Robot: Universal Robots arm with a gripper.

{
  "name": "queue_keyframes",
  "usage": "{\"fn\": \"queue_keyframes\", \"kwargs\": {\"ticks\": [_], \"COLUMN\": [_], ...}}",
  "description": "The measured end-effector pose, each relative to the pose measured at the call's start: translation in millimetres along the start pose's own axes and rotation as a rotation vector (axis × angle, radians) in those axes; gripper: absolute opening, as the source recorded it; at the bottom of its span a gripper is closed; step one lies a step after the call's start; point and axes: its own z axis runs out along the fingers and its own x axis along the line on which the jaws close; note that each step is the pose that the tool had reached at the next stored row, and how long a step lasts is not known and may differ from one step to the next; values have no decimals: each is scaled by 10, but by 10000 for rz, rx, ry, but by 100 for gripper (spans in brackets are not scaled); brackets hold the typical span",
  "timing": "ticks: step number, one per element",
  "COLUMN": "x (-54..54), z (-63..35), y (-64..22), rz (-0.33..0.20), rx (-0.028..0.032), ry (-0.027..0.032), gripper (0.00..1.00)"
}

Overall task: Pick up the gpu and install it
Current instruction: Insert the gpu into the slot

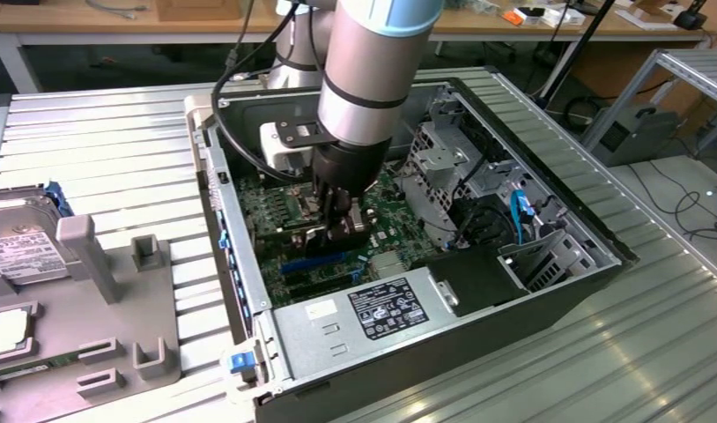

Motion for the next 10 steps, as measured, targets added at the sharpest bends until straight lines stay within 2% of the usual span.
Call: {"fn": "queue_keyframes", "kwargs": {"ticks": [10], "x": [12], "z": [65], "y": [8], "rz": [-2], "rx": [1], "ry": [-2], "gripper": [27]}}
